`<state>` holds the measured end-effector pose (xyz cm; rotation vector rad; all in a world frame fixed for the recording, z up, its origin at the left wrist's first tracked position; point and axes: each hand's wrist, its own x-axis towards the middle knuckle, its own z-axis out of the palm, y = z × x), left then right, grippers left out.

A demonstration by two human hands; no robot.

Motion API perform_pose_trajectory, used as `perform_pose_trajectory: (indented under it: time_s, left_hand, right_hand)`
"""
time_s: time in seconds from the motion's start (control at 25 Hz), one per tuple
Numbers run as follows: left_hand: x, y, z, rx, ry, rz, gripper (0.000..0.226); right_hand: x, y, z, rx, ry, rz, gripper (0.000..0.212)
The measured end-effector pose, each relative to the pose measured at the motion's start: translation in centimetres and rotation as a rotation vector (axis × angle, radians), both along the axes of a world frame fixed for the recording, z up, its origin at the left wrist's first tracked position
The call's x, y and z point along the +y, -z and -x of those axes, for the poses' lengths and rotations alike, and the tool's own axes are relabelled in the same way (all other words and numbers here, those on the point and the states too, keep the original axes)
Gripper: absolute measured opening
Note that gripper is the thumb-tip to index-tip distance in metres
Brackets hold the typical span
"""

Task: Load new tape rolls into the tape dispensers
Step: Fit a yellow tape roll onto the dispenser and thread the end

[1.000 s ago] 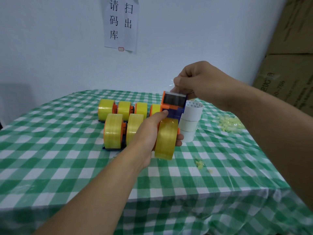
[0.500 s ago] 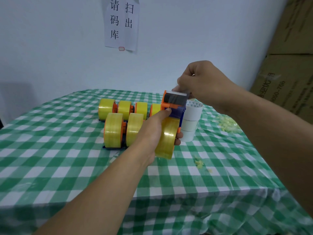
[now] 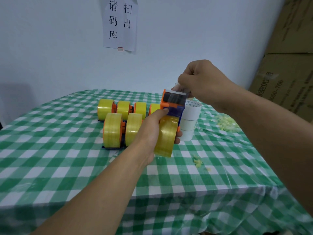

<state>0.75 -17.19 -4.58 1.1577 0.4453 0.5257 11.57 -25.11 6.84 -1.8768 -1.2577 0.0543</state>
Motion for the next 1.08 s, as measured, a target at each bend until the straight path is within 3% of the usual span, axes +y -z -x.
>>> perform_pose_trajectory:
  time_s: [0.6,0.8,1.08]
  left_hand:
    - [-0.4,-0.3,-0.7,0.047,-0.035,0.057,0.048]
    - [-0.4,0.0,-0.8,0.058,-0.052,0.028,0.051]
    - [-0.6,0.3,-0.9,0.019,-0.041,0.006,0.049]
  right_hand:
    - [-0.4,0.4,0.7,0.04,-0.017,-0.045,0.001]
    - [0.2,0.8,-0.6,0.057,0.018,-0.05,0.02]
    - [0.3,0.3,-1.0,-0.108,0.027,0.031,0.028]
